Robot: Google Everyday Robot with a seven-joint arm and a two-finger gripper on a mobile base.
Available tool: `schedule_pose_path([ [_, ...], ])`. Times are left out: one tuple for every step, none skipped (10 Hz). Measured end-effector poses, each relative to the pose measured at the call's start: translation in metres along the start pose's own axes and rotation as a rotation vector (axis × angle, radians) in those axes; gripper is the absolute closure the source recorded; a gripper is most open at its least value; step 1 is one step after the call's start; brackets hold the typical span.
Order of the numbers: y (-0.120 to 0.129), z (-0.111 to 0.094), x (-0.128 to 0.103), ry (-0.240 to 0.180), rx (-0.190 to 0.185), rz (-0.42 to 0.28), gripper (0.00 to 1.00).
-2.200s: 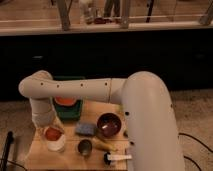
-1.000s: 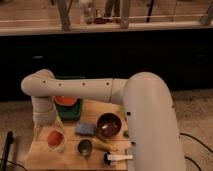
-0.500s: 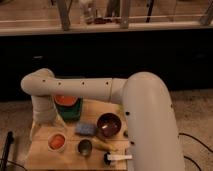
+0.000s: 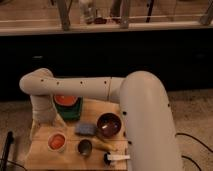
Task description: Place apple in paper cup
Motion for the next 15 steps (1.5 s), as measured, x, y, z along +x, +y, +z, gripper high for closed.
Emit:
schedule_pose_path([
  [-0.0004, 0.0004, 0.0003, 0.001, -0.010, 0.001, 0.20],
  [-0.0002, 0.0008, 0.0006, 0.002, -0.018, 0.003, 0.20],
  [-0.0004, 0.0011, 0.0005, 0.003, -0.022, 0.004, 0.20],
  [0.0001, 0.0009, 0.0003, 0.002, -0.023, 0.005, 0.20],
  [0.0013, 0.0009, 0.0004, 0.002, -0.024, 0.007, 0.20],
  [0.0018, 0.0006, 0.0004, 0.002, -0.024, 0.007, 0.20],
  [0.0008, 0.0007, 0.0008, 0.003, -0.021, 0.006, 0.20],
  [0.0006, 0.0010, 0.0009, 0.003, -0.021, 0.006, 0.20],
  [0.0005, 0.0009, 0.0009, 0.004, -0.021, 0.006, 0.20],
  [0.0004, 0.0007, 0.0010, 0.004, -0.020, 0.006, 0.20],
  [0.0003, 0.0007, 0.0011, 0.005, -0.020, 0.006, 0.20],
  [0.0003, 0.0007, 0.0011, 0.005, -0.020, 0.006, 0.20],
  [0.0003, 0.0007, 0.0011, 0.005, -0.020, 0.006, 0.20],
  [0.0004, 0.0007, 0.0011, 0.005, -0.020, 0.006, 0.20],
  [0.0003, 0.0007, 0.0011, 0.004, -0.020, 0.006, 0.20],
])
